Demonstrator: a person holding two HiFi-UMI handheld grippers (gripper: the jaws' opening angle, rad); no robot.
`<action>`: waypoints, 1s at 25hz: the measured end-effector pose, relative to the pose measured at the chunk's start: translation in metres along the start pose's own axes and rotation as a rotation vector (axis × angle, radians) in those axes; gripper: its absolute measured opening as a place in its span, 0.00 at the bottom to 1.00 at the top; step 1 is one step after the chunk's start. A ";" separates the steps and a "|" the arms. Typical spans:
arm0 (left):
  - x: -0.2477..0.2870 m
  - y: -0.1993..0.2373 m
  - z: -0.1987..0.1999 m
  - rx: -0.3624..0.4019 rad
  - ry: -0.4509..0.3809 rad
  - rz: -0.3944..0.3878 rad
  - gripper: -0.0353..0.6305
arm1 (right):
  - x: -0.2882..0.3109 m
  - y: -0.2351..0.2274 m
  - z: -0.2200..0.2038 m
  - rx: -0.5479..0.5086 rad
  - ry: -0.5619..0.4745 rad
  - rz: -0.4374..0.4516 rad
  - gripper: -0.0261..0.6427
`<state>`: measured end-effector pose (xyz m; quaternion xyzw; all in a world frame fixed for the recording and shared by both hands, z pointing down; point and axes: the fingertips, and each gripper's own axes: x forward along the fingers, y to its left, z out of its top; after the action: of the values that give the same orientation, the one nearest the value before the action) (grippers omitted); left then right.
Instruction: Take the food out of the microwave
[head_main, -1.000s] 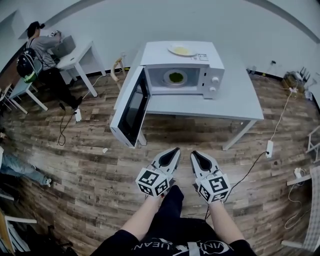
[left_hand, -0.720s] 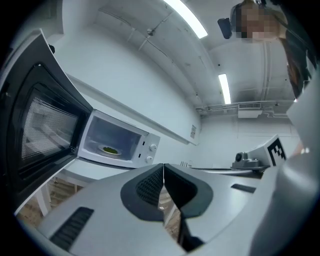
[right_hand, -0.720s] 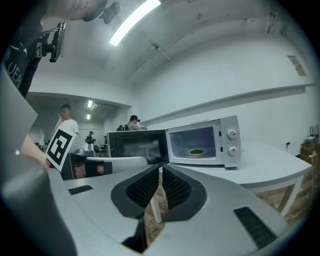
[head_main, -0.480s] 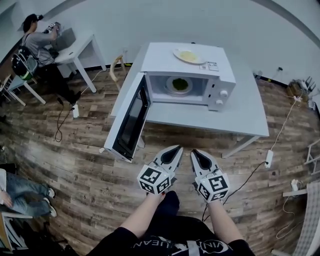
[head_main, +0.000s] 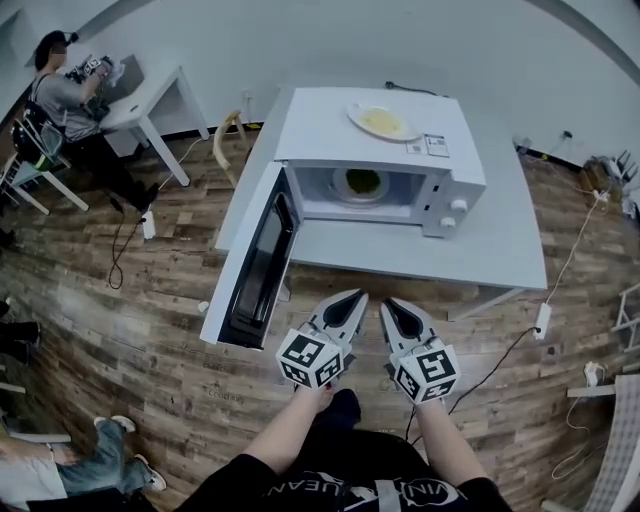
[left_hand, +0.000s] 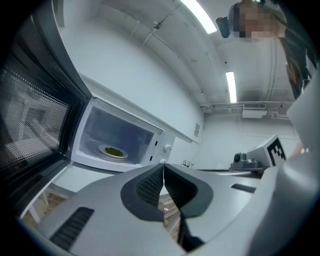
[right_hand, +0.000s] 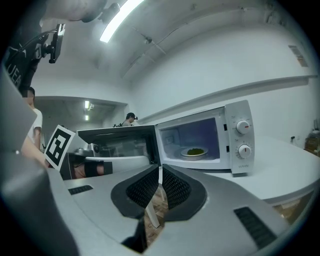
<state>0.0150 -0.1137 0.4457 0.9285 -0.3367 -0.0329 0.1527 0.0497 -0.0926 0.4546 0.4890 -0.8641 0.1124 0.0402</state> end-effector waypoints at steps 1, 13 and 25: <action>0.004 0.004 0.000 -0.003 0.001 0.000 0.07 | 0.005 -0.004 0.000 0.002 0.001 -0.001 0.10; 0.028 0.046 0.004 0.000 0.020 0.006 0.07 | 0.055 -0.024 0.007 0.029 -0.020 0.002 0.10; 0.059 0.075 0.002 -0.001 -0.010 0.035 0.07 | 0.093 -0.046 0.001 -0.062 0.015 0.035 0.10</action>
<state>0.0144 -0.2065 0.4696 0.9223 -0.3535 -0.0354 0.1521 0.0413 -0.1934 0.4773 0.4716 -0.8752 0.0900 0.0598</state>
